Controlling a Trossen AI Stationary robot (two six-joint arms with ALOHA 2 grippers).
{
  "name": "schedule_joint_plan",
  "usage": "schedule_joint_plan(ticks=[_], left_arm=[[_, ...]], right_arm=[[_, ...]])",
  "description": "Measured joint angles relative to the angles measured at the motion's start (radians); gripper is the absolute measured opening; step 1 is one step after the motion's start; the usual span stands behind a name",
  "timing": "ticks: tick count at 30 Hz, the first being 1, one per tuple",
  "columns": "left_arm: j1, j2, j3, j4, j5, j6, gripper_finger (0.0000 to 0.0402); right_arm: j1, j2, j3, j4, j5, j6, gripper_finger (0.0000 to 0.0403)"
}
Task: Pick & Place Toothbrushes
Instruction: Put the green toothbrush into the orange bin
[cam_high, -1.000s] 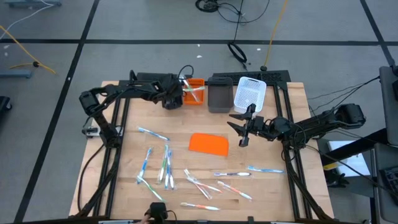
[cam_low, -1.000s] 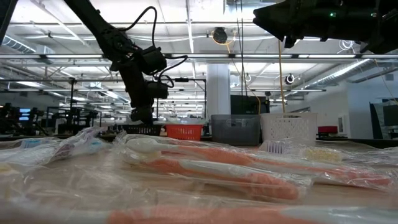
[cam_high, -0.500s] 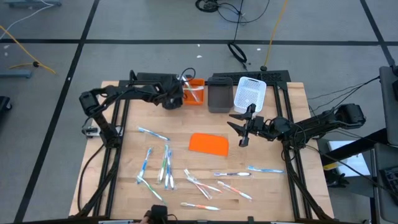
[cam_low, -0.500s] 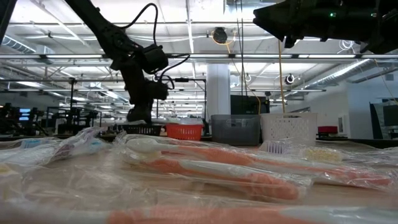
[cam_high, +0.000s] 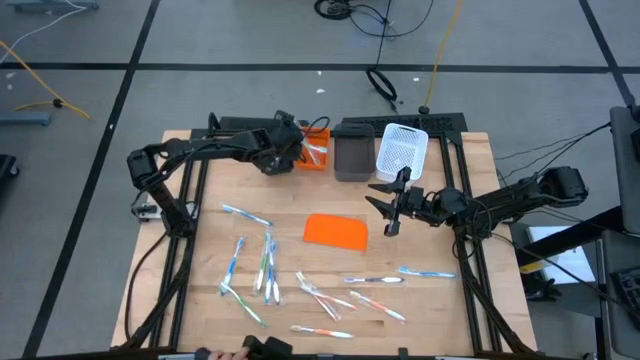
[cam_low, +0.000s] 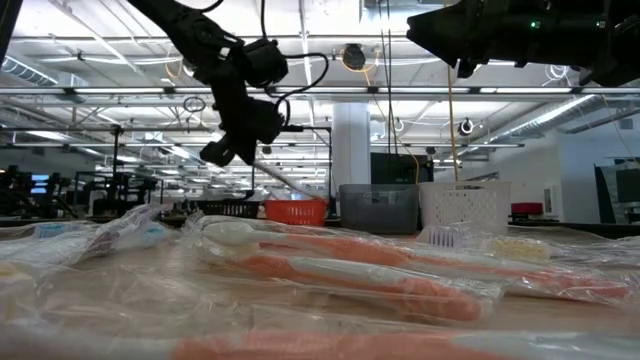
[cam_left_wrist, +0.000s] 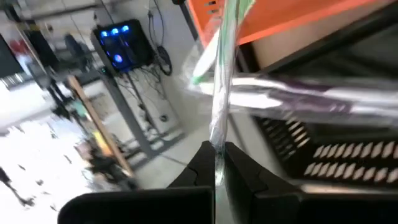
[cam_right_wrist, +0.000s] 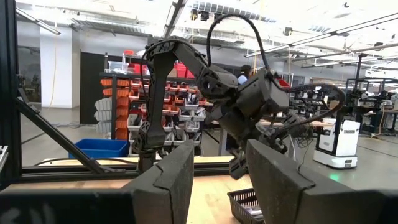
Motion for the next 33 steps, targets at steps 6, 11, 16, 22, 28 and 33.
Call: schedule_joint_plan(ticks=[6, 11, 16, 22, 28, 33], left_arm=[[0.003, 0.000, 0.019, 0.014, -0.040, 0.130, 0.0006], [0.005, -0.001, 0.019, 0.065, -0.038, 0.100, 0.0003], [0.008, -0.001, 0.019, 0.040, -0.029, 0.182, 0.0004], [0.021, -0.013, 0.019, 0.043, -0.021, 0.174, 0.0007], [0.027, -0.033, 0.019, 0.028, -0.028, 0.221, 0.0007], [0.008, -0.031, 0.017, -0.035, -0.028, 0.333, 0.0004]], right_arm=[[0.000, 0.000, 0.000, -0.007, 0.000, 0.000, 0.0139], [0.000, 0.000, 0.000, -0.008, 0.001, -0.002, 0.0139], [0.000, 0.000, 0.000, -0.014, 0.001, -0.002, 0.0139], [0.000, 0.000, 0.000, -0.036, 0.003, -0.003, 0.0139], [-0.001, 0.000, 0.000, -0.037, 0.013, -0.011, 0.0139], [-0.002, 0.000, 0.000, -0.044, 0.055, -0.012, 0.0139]])
